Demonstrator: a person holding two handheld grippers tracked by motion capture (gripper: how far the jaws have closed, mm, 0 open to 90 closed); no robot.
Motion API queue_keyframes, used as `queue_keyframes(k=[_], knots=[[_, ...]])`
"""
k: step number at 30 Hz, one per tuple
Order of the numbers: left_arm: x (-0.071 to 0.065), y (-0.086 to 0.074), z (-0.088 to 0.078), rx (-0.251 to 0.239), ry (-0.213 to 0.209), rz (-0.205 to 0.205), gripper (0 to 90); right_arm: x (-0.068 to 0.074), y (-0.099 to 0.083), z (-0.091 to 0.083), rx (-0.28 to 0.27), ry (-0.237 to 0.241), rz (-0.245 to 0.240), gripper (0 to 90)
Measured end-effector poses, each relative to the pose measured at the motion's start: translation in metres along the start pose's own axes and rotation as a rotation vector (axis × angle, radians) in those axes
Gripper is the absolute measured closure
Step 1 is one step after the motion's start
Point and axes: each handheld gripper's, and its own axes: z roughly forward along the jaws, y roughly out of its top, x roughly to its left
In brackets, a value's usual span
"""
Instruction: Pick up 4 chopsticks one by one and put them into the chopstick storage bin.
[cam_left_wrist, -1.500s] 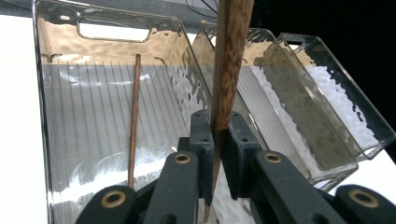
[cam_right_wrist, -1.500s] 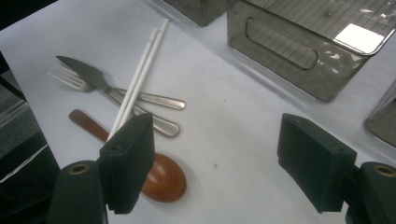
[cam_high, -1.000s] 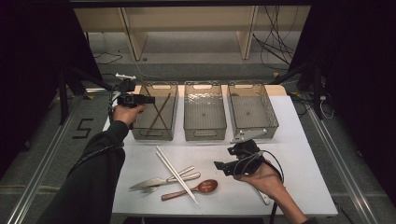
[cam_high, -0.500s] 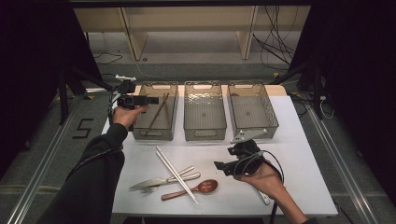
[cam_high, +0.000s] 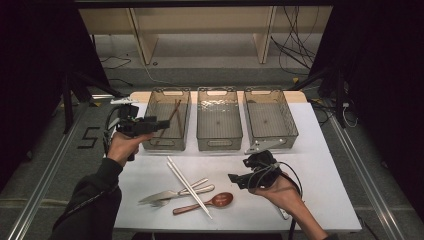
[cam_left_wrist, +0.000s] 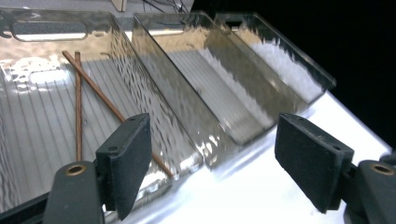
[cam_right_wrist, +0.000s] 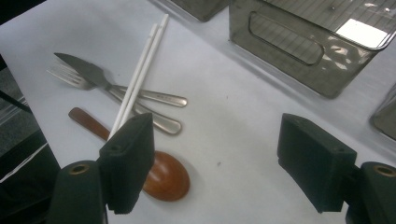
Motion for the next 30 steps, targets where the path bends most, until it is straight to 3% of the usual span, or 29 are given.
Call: queue_keyframes(k=[3, 6, 10, 13, 18, 30], knots=[[-0.013, -0.009, -0.001, 0.029, -0.010, 0.067, 25.7, 0.002, 0.000, 0.001, 0.000, 0.002, -0.003, 28.3], [-0.020, -0.016, 0.001, 0.064, 0.015, 0.138, 25.5, 0.003, 0.000, 0.003, 0.005, 0.003, -0.009, 28.1], [-0.023, -0.024, 0.005, 0.078, -0.008, 0.146, 24.9, 0.003, -0.001, 0.002, 0.004, 0.008, -0.011, 28.0], [-0.025, -0.031, 0.008, 0.099, -0.015, 0.178, 24.4, 0.002, -0.002, 0.000, -0.010, 0.007, -0.005, 27.7], [-0.026, -0.042, 0.014, 0.138, -0.004, 0.198, 23.4, -0.001, -0.005, -0.005, -0.033, -0.006, 0.011, 27.1], [-0.031, -0.054, 0.025, 0.189, -0.015, 0.237, 21.7, -0.011, -0.017, -0.022, -0.134, -0.038, 0.039, 27.1]])
